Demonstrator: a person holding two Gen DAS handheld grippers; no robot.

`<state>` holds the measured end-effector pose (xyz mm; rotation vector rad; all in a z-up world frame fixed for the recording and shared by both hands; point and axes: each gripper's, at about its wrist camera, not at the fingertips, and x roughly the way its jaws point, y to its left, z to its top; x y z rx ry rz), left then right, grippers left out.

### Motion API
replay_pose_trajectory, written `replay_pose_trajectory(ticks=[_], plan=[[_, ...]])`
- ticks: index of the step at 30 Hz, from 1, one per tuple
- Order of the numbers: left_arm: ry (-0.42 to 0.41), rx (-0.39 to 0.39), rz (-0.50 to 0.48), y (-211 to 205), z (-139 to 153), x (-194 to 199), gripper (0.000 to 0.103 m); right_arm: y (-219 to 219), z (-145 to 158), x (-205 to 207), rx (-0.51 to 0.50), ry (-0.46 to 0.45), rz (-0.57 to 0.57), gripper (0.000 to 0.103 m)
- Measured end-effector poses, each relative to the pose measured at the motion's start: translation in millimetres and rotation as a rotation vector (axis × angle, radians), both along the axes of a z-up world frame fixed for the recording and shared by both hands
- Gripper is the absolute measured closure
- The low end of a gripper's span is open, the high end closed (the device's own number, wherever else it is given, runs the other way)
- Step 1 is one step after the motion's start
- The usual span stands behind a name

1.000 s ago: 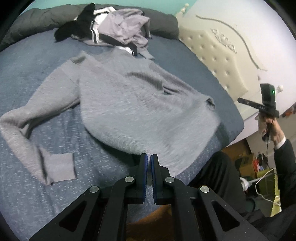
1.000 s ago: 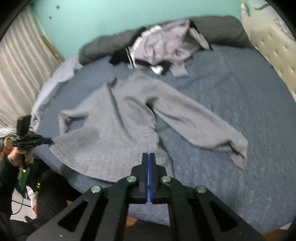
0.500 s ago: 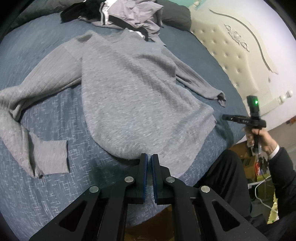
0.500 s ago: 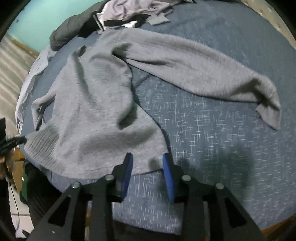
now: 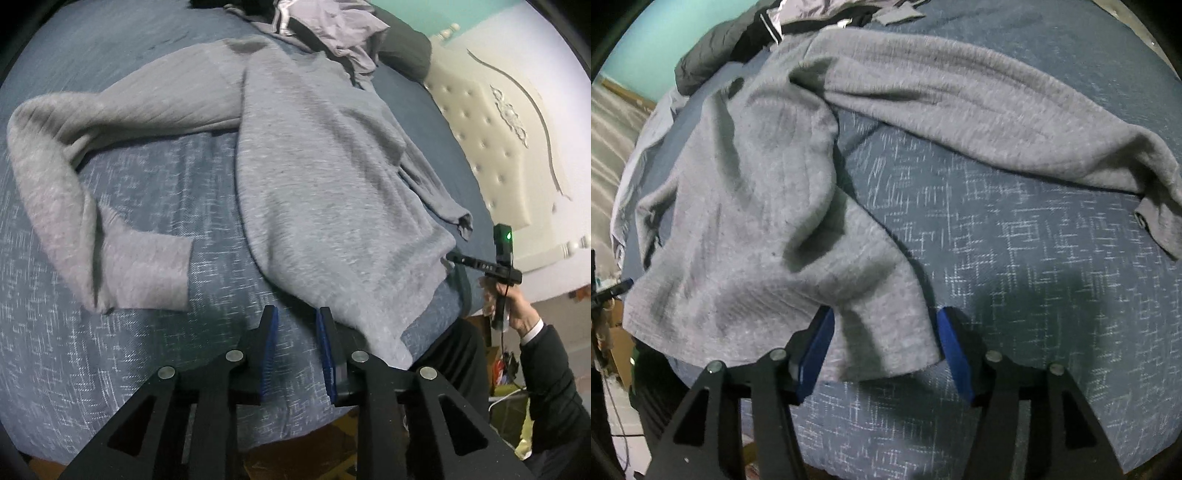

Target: Fold clothes

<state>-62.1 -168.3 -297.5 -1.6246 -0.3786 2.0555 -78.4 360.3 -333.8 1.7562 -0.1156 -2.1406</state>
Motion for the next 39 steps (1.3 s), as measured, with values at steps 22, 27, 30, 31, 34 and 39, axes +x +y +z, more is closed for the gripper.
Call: replay_pose_trajectory(ticks=[22, 27, 30, 31, 34, 39], plan=[[-0.094, 0.067, -0.037, 64, -32, -13, 0.060, 74, 86, 0, -0.050, 0.243, -0.125, 0.099], [-0.103, 0.033, -0.063, 75, -40, -9, 0.058, 79, 97, -2, -0.049, 0.258, -0.141, 0.099], [-0.103, -0.024, -0.074, 77, -48, -5, 0.058, 76, 95, -3, -0.048, 0.256, -0.134, 0.099], [-0.105, -0.037, -0.070, 76, -51, -5, 0.058, 76, 95, -2, -0.048, 0.255, -0.133, 0.099], [-0.126, -0.042, -0.043, 73, -58, -9, 0.057, 77, 91, -2, -0.049, 0.246, -0.134, 0.099], [-0.161, 0.036, 0.020, 71, -74, -21, 0.052, 76, 90, 0, -0.051, 0.239, -0.132, 0.099]])
